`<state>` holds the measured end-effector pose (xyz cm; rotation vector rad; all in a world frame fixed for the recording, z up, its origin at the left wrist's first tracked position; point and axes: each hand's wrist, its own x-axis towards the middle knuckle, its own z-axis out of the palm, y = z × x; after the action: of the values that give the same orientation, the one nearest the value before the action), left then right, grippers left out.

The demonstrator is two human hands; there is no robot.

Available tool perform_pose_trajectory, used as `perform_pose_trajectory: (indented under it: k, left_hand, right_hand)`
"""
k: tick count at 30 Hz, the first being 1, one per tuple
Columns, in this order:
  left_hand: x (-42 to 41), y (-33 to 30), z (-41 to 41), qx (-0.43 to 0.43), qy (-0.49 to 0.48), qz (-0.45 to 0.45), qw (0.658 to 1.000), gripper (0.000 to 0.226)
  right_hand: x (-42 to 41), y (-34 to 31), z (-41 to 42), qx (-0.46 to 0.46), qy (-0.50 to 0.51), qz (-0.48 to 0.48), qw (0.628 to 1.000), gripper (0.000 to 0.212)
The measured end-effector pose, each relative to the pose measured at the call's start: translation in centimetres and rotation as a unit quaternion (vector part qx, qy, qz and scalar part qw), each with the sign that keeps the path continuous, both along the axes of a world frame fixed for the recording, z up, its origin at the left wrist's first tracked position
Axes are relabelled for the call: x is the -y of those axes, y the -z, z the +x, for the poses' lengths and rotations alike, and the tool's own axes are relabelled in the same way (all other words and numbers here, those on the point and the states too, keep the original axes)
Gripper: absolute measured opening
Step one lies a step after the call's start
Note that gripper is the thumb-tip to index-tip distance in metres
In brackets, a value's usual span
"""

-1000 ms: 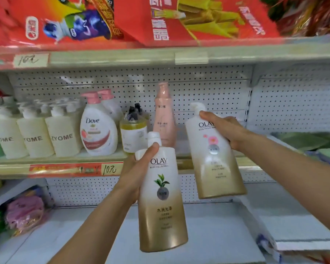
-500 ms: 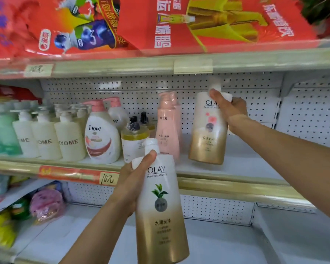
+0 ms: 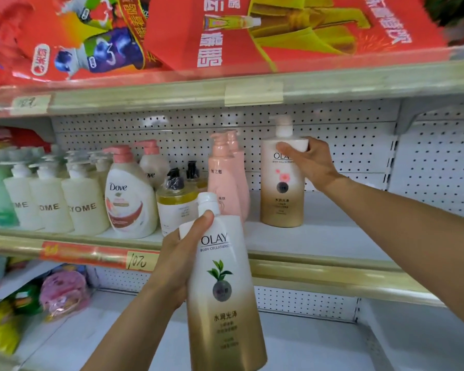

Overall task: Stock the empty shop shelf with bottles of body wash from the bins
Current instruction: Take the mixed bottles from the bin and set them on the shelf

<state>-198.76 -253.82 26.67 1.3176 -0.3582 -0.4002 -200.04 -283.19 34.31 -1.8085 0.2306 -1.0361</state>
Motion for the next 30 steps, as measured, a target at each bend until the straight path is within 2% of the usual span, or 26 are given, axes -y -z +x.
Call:
perform_pose_trajectory:
  k: [4,10,14,17,18,20,22,25,27,30]
  left_hand:
    - [0.6,-0.1,0.1,0.000,0.013,-0.003,1.000,0.039]
    - [1.2,-0.6,-0.4,0.012,0.034,-0.005,0.999,0.058]
    - [1.5,-1.6,-0.8,0.023,0.054,0.000,0.998,0.045]
    - [2.2,-2.9,-1.3,0.040,0.065,-0.009,0.997,0.046]
    - [2.5,-3.4,-1.4,0.049,0.066,-0.012,0.997,0.045]
    - [3.0,-4.4,-1.7,0.071,0.066,-0.014,0.995,0.039]
    - [3.6,-5.4,-2.0,0.087,0.072,-0.025,0.993,0.032]
    - [4.7,-6.8,-2.6,0.107,0.085,-0.061,0.989,0.021]
    - [5.5,-7.4,-2.9,0.129,0.074,-0.070,0.986,0.022]
    - [6.7,-7.7,-2.6,0.160,0.040,-0.068,0.984,0.037]
  right_hand:
    - [0.5,-0.4,-0.6,-0.034,-0.039,0.014,0.999,0.021]
    - [0.6,1.6,-1.2,-0.095,-0.026,0.035,0.994,0.060]
    - [-0.7,3.8,-2.2,-0.137,0.010,0.011,0.990,0.073]
    - [-1.9,4.4,-3.4,-0.176,0.028,0.007,0.984,0.085]
    - [-2.4,4.5,-3.9,-0.166,0.059,-0.006,0.984,0.086]
    - [-4.6,4.2,-5.7,-0.083,0.102,-0.053,0.990,0.069]
    - [-7.1,3.8,-7.7,-0.032,0.004,-0.062,0.998,0.049]
    - [-11.1,3.6,-9.9,-0.118,-0.179,-0.027,0.976,0.039]
    - [-12.3,3.8,-10.2,-0.126,-0.209,-0.001,0.970,0.034]
    - [-12.3,3.6,-10.1,-0.091,-0.200,0.072,0.973,0.040]
